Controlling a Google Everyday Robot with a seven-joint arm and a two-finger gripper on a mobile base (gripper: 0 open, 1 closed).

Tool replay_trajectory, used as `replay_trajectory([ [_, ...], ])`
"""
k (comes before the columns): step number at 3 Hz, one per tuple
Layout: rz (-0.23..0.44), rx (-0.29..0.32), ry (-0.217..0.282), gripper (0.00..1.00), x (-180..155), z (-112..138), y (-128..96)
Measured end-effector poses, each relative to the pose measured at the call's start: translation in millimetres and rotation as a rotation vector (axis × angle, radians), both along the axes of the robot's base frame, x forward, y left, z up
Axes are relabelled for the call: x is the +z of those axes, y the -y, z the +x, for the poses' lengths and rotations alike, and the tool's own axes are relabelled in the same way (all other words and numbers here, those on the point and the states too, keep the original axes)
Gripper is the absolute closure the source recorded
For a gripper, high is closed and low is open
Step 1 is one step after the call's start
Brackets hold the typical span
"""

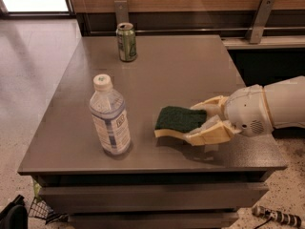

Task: Move sponge near blue plastic bottle

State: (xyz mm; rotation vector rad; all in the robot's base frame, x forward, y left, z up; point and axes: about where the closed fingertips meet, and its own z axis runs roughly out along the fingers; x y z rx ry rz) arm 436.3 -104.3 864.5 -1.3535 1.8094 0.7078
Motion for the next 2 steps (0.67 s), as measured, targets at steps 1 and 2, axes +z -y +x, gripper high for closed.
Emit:
replay_trajectory([
  [1,-0.002,0.003,0.001,0.55,0.5,-0.9,-1.8],
  [2,-0.004,0.006,0.003,0.31,1.6,-1.6,-3.6],
])
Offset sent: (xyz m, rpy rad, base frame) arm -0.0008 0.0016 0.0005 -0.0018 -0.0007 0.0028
